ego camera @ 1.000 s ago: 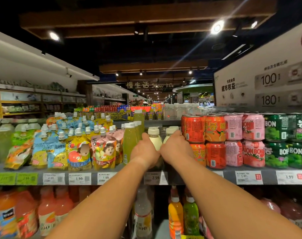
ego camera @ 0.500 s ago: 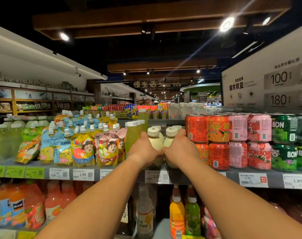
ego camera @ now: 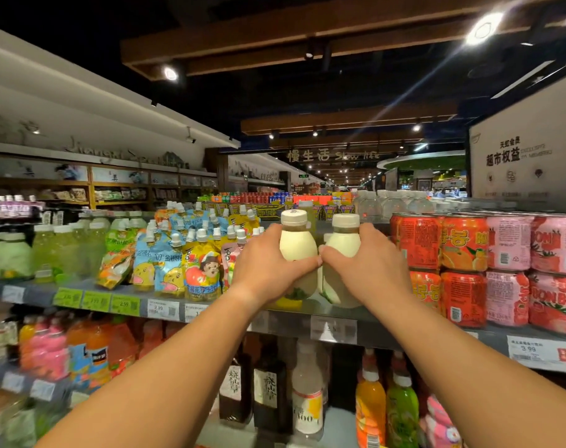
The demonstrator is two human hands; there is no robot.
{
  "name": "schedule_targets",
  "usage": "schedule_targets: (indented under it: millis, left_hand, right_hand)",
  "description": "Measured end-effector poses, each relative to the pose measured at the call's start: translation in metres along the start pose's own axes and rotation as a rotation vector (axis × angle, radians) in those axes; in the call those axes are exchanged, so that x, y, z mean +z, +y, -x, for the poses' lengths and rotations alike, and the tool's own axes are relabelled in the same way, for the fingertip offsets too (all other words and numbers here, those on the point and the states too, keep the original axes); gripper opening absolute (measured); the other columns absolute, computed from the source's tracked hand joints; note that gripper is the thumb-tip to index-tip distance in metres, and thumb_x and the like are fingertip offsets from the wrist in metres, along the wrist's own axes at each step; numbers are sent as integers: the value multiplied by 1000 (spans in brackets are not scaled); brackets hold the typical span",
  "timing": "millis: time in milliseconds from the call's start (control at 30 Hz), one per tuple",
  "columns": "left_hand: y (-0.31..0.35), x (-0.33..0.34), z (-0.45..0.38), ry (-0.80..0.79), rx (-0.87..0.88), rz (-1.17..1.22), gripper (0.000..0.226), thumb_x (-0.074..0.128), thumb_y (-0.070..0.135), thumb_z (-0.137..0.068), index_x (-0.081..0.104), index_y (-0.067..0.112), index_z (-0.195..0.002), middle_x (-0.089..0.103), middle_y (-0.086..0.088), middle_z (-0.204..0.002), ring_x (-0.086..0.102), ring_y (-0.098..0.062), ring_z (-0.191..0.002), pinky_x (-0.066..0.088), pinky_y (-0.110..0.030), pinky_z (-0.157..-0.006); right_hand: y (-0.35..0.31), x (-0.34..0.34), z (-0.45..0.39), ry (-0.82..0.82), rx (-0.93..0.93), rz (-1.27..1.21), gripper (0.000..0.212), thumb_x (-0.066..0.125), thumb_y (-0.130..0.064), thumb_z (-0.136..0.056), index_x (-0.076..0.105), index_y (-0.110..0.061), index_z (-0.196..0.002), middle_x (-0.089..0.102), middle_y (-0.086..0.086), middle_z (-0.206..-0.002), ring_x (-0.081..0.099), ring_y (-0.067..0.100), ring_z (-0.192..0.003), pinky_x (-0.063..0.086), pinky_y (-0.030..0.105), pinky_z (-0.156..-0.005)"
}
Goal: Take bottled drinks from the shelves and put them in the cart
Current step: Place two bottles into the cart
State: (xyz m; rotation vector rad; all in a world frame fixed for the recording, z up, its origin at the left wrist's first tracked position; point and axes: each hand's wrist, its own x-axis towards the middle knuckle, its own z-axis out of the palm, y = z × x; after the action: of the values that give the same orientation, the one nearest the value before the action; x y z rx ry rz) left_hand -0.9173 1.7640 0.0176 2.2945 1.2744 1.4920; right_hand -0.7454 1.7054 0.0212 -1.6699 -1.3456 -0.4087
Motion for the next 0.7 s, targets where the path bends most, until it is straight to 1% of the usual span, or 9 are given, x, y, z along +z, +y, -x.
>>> schedule_targets:
  millis: [100,200,300,333,400,433,500,567,700]
  left_hand:
    - [-18,-27,9,-13,-36,1,68,70,77,-59,55,32,-108,67,9,-101,65,-18,-92,56,-43,-76]
    - [-49,-64,19,-28,-145,72,62,80,59,-61,59,32,-112,69,10,-105,67,-17,-95,57,-40,-79]
    - [-88,-113,35,-1,-230,45,56,86,47,-66,64,28,-113,70,8,-107,67,-16,-99,56,-38,-83]
    - [-102,-132,43,15,-250,40,52,87,48,-66,65,28,-110,71,9,-105,67,-13,-96,57,-36,-82]
    - [-129,-174,63,47,-286,12,46,87,53,-65,65,33,-100,71,14,-99,67,-3,-89,56,-25,-75]
    - [-142,-196,74,62,-307,-10,44,86,54,-65,64,34,-98,71,15,-99,66,-3,-88,55,-25,-74]
    - [-171,-243,96,93,-360,-54,48,86,53,-65,65,32,-104,72,12,-103,67,-8,-93,56,-31,-80]
    - [-198,-289,119,124,-399,-114,51,86,52,-65,66,31,-106,71,12,-102,66,-10,-93,55,-31,-79]
    - [-253,-377,169,197,-495,-208,41,87,51,-62,60,40,-91,65,23,-90,64,-2,-87,52,-24,-70]
  right_hand:
    - [-28,16,11,-63,11,-80,56,53,-73,-72,50,-22,-96,62,2,-100,58,28,-88,39,36,-65]
    - [-64,41,28,-155,-20,-183,57,56,-70,-75,57,-22,-105,63,1,-106,59,28,-96,44,36,-69]
    - [-112,73,48,-231,-75,-341,47,64,-63,-77,60,-26,-105,64,0,-107,61,27,-97,45,34,-70]
    - [-131,85,57,-254,-91,-397,45,66,-60,-78,61,-25,-106,65,-1,-107,62,27,-97,48,35,-72]
    - [-173,110,77,-302,-112,-478,46,66,-59,-79,62,-24,-109,68,-1,-106,63,26,-98,51,38,-78]
    - [-195,122,88,-325,-124,-501,48,66,-60,-79,63,-24,-110,68,0,-107,63,27,-98,51,39,-79]
    - [-244,146,112,-371,-149,-549,48,66,-61,-79,62,-23,-109,67,1,-107,62,27,-99,50,38,-77]
    - [-294,167,137,-425,-182,-615,41,67,-57,-79,61,-24,-102,68,3,-105,63,28,-98,48,36,-74]
    - [-394,204,191,-545,-254,-730,38,70,-52,-79,63,-25,-104,68,3,-107,62,27,-101,49,37,-78]
